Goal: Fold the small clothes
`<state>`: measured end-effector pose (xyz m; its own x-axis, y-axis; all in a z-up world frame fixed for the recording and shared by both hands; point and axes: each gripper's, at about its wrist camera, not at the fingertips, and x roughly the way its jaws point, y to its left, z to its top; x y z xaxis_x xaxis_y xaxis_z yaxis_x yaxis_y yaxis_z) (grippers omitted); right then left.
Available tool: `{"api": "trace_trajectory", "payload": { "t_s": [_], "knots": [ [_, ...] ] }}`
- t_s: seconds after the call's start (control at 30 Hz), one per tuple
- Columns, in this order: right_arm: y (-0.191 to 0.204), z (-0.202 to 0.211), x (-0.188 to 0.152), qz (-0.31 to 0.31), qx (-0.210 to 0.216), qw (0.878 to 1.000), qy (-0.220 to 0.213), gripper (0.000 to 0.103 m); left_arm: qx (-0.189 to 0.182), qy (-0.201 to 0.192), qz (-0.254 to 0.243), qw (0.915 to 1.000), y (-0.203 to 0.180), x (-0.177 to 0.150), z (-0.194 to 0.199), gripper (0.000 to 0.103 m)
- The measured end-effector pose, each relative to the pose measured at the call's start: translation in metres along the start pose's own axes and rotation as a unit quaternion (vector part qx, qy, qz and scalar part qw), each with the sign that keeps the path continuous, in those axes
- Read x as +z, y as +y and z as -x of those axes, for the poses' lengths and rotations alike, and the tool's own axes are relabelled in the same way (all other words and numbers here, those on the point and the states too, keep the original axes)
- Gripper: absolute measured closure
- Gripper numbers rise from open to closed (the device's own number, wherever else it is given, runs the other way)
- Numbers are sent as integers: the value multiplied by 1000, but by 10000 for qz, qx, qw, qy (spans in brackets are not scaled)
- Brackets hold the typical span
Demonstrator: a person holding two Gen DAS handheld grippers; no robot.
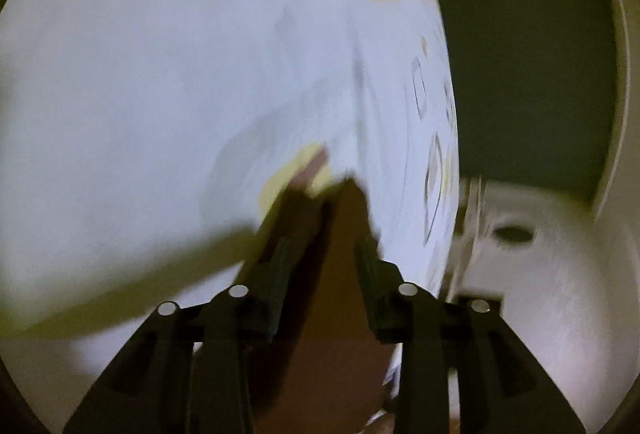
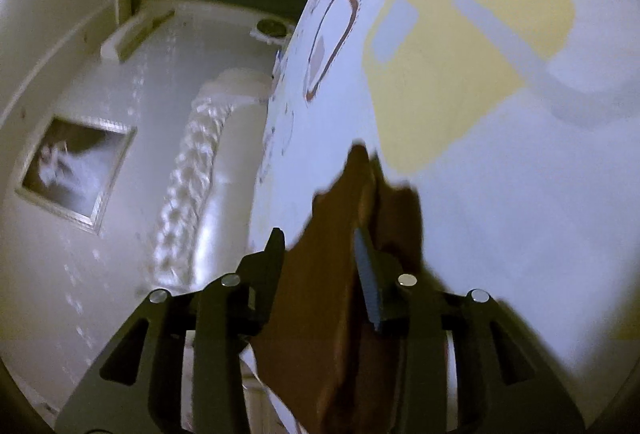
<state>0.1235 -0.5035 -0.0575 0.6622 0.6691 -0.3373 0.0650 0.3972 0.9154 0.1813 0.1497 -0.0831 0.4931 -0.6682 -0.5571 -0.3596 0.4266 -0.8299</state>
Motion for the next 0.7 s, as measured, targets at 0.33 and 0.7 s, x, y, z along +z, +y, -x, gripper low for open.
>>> {"api": "trace_trajectory", "payload": {
  "t_s": [0.33, 0.7],
  "knots": [
    [3, 57, -93, 175, -453, 9963, 710, 50, -7, 764, -817, 9937, 39, -95, 23, 47],
    [1, 25, -122, 221, -419, 9947, 912, 66, -181, 558, -501, 9970, 36, -103, 18, 51]
  ]
}}
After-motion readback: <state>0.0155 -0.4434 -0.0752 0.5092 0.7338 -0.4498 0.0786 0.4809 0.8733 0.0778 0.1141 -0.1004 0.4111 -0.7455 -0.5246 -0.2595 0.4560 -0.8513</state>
